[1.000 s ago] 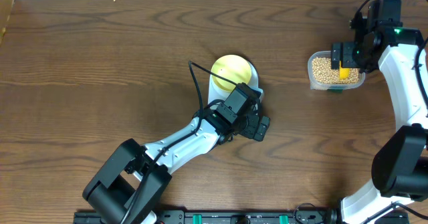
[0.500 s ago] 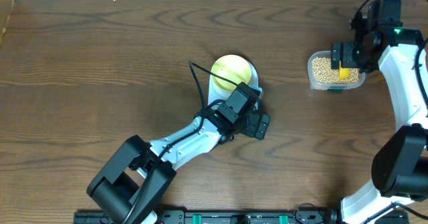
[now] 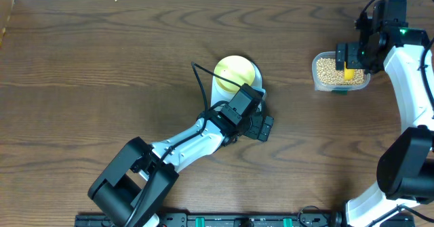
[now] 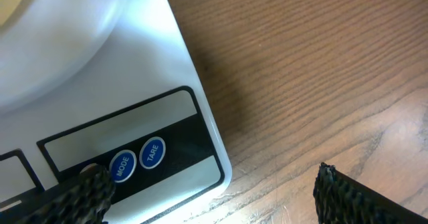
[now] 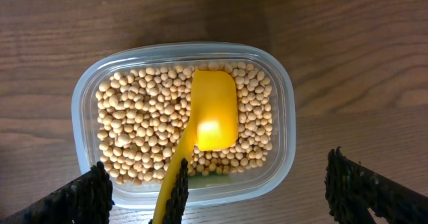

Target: Scoop item into bowl and weigh 50g on scale

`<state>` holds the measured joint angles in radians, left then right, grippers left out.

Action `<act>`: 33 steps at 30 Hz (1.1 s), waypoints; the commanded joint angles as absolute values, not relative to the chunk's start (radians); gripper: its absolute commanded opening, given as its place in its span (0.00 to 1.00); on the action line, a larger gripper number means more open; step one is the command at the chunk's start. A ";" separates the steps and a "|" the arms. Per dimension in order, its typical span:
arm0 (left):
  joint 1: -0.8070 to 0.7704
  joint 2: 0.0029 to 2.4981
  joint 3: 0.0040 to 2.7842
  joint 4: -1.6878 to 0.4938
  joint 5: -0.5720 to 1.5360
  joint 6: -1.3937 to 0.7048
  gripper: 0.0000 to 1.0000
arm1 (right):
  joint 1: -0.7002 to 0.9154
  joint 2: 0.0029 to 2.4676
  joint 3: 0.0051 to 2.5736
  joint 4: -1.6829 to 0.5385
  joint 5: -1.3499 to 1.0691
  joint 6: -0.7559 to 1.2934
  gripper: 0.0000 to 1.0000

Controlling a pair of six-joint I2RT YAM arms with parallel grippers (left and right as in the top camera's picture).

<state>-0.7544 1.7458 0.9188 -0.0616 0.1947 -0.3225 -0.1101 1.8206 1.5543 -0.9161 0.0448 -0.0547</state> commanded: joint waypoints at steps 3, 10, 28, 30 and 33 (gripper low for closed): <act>-0.754 1.777 0.911 -0.070 0.170 -0.353 0.98 | -0.123 1.824 1.551 -0.916 0.053 -0.049 0.99; -0.754 1.782 0.909 -0.076 0.154 -0.354 0.98 | -0.123 1.824 1.551 -0.916 0.053 -0.049 0.99; -0.730 1.840 0.908 -0.076 0.144 -0.443 0.98 | -0.123 1.824 1.551 -0.916 0.053 -0.049 0.99; -0.730 1.840 0.908 -0.081 0.144 -0.456 0.98 | -0.123 1.824 1.551 -0.916 0.053 -0.049 0.99; -0.728 1.840 0.918 -0.104 0.144 -0.476 0.98 | -0.123 1.824 1.551 -0.916 0.053 -0.049 0.99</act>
<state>-0.7464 1.7676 0.9390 -0.0517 0.1692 -0.4248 -0.1101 1.8206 1.5543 -0.9161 0.0452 -0.0551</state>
